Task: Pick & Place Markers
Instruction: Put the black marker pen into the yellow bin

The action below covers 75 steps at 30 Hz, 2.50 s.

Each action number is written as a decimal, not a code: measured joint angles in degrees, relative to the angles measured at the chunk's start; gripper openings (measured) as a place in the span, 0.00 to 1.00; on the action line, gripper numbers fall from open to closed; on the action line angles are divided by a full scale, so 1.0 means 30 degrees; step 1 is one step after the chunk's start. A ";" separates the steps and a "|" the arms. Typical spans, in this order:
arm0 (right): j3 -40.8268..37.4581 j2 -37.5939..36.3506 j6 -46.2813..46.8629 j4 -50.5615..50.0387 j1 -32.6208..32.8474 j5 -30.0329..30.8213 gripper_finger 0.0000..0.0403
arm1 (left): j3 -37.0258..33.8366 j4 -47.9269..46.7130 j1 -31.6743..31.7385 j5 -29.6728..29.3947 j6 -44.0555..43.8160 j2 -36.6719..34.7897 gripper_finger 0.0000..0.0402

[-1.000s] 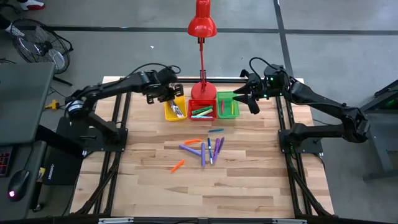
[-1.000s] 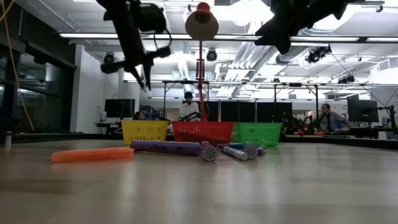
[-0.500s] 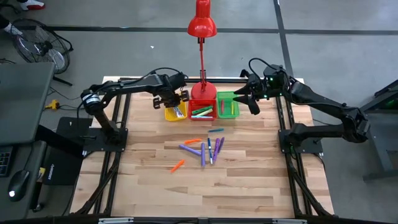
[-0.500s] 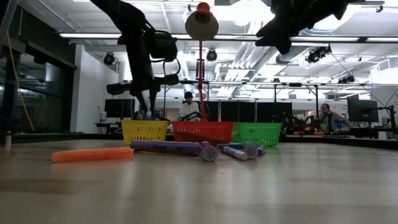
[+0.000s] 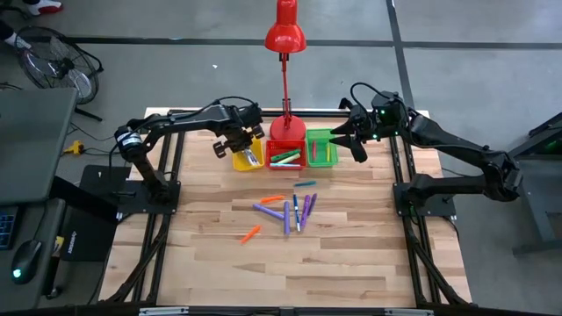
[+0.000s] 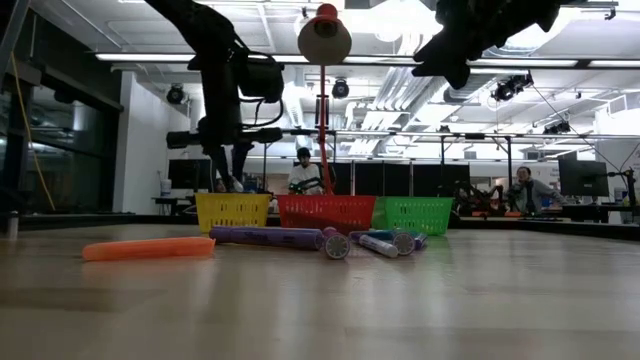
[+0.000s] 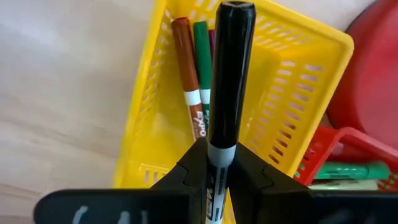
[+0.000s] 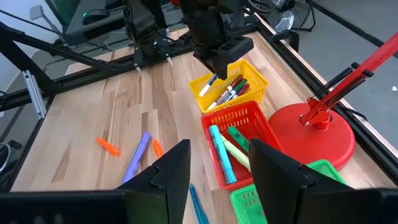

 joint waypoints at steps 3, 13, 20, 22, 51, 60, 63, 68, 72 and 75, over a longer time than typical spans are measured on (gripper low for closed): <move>0.0000 0.0000 -0.0036 0.0007 0.0000 0.0002 0.37 | 0.0000 0.0123 0.0000 -0.0250 -0.0323 0.0000 0.08; 0.0000 0.0000 -0.0204 0.0007 0.0007 0.0006 0.37 | 0.0000 0.0008 0.0000 -0.0367 -0.0847 0.0007 0.12; 0.0000 0.0000 -0.0344 0.0015 0.0005 0.0006 0.38 | 0.0000 0.0036 0.0000 -0.0871 -0.0855 0.0015 0.12; 0.0000 0.0000 -0.0350 0.0015 0.0007 0.0006 0.38 | 0.0000 0.0147 -0.0007 -0.0871 -0.0834 0.0015 0.11; 0.0000 0.0007 -0.0342 0.0022 0.0007 0.0178 0.37 | -0.0627 0.1037 -0.0020 -0.1206 -0.0287 0.0022 0.13; 0.0000 0.0007 -0.0350 0.0022 0.0007 0.0226 0.37 | -0.0627 0.1035 -0.0022 -0.1219 -0.0164 0.0022 0.13; 0.0000 0.0007 -0.0372 0.0022 0.0007 0.0232 0.37 | -0.0627 0.1047 -0.0022 -0.1213 -0.0282 0.0022 0.13; 0.0000 0.0007 -0.0386 0.0022 0.0007 0.0232 0.37 | -0.0627 0.1123 -0.0022 -0.1214 -0.0272 0.0022 0.13; 0.0000 0.0007 -0.0408 0.0022 0.0007 0.0232 0.37 | -0.0627 0.1137 -0.0022 -0.1286 -0.0272 0.0022 0.18; 0.0000 0.0007 -0.0415 0.0022 0.0007 0.0232 0.37 | -0.0627 0.1130 -0.0022 -0.1289 -0.0251 0.0022 0.25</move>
